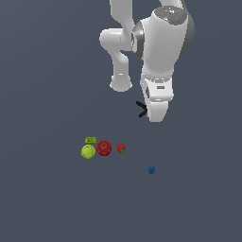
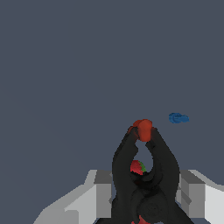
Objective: Pick up a designated object from a clutter of objects.
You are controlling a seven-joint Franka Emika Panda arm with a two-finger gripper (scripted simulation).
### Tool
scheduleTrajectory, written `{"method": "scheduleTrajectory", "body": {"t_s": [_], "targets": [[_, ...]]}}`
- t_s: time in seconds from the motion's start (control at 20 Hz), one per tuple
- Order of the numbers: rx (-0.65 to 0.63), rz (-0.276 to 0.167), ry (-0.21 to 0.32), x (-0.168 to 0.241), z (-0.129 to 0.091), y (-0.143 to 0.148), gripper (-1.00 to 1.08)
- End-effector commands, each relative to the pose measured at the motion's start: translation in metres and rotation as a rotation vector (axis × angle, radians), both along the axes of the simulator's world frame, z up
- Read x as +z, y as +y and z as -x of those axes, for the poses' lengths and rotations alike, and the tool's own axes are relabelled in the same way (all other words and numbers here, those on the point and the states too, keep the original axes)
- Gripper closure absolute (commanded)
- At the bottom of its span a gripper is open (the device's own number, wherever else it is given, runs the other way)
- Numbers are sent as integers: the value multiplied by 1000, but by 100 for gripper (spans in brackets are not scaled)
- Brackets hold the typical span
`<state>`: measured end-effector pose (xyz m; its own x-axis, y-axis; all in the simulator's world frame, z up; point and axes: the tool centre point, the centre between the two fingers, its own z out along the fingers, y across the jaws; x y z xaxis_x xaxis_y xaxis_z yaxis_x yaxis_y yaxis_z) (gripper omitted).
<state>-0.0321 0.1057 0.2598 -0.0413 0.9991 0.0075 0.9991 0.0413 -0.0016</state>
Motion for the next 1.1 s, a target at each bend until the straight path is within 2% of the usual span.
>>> {"method": "scheduleTrajectory", "body": {"t_s": [0.0,0.55,1.05], "targets": [[-1,1,0,24,-10,-1,108],[-4,5,-1,110,-50,-2,108],[-6,7,-2,165,-78,-3,108]]}}
